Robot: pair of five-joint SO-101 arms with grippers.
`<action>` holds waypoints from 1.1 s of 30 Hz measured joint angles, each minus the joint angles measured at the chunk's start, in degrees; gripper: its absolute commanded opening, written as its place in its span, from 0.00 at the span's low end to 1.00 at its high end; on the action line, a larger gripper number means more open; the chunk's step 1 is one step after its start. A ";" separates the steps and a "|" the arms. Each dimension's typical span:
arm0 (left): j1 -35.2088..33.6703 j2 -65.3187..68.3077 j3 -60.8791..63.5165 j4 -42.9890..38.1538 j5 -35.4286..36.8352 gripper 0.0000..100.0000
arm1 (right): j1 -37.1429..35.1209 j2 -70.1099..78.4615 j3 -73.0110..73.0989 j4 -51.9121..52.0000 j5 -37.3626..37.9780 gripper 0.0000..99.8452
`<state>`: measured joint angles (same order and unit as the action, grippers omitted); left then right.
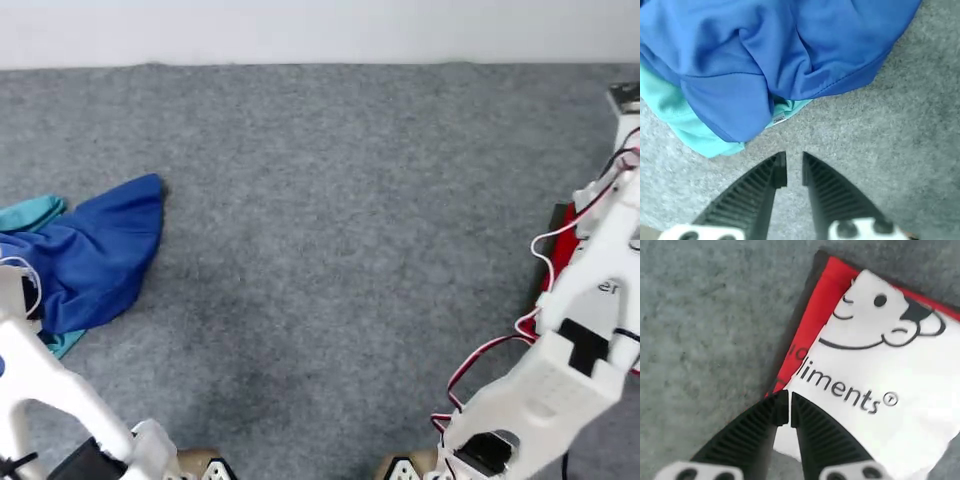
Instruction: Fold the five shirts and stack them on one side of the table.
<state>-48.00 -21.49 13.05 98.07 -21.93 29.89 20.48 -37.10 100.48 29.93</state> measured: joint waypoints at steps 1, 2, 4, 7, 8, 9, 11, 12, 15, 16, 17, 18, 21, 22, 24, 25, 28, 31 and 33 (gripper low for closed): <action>0.00 0.00 0.00 -0.35 -1.05 0.21 | 0.00 -0.79 1.49 0.00 -0.53 0.01; 0.00 0.00 0.00 -0.70 -1.93 0.24 | 0.00 -1.67 3.16 0.00 -0.97 0.01; 0.00 0.00 0.00 -1.93 -3.69 0.26 | 0.00 -3.69 6.59 0.00 -1.41 0.01; 0.00 1.76 0.00 -5.10 -6.68 0.27 | -0.18 -7.56 11.78 0.00 -1.67 0.01; 0.00 3.25 0.00 -6.15 -8.09 0.27 | -0.44 -8.97 13.63 0.00 -1.67 0.01; 0.00 5.27 0.00 -6.86 -9.41 0.27 | -0.70 -10.29 15.47 0.00 -1.67 0.01; 0.00 9.93 0.00 -7.82 -11.78 0.27 | -0.97 -12.92 19.60 0.00 -1.67 0.01; 0.00 12.48 -0.44 -8.44 -12.84 0.27 | -1.23 -14.24 21.80 0.00 -1.67 0.01; 0.00 19.43 -2.73 -10.46 -15.21 0.27 | -1.41 -18.81 27.78 0.00 -1.67 0.01; 0.00 21.54 -3.78 -11.08 -15.91 0.27 | -1.41 -20.40 29.54 0.00 -1.67 0.01; 0.18 23.65 -4.84 -11.78 -16.62 0.27 | -1.41 -21.89 31.21 0.00 -1.67 0.01; 0.53 25.67 -5.98 -12.48 -17.32 0.27 | -1.41 -23.30 32.79 0.00 -1.67 0.01; 2.20 31.65 -8.26 -14.77 -19.16 0.27 | -1.41 -27.43 36.75 0.00 -1.67 0.01; 2.90 33.76 -8.79 -15.74 -19.52 0.27 | -1.41 -28.57 37.80 0.00 -1.67 0.01; 4.40 37.98 -9.85 -17.85 -19.78 0.26 | -1.41 -30.68 39.47 0.00 -1.67 0.01; 5.19 40.00 -10.29 -18.81 -19.87 0.25 | -1.41 -31.47 39.74 0.00 -1.67 0.01; 7.56 45.36 -11.96 -19.96 -19.87 0.14 | -1.41 -33.49 40.18 0.00 -1.67 0.01; 9.67 48.00 -13.63 -20.13 -19.52 0.01 | -1.41 -35.16 40.18 0.00 -1.67 0.01; 11.16 48.09 -14.42 -20.04 -19.34 0.01 | -1.41 -36.40 40.18 0.00 -1.67 0.01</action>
<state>-36.84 26.59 -1.36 78.02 -41.27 28.48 -15.91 3.08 100.48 28.26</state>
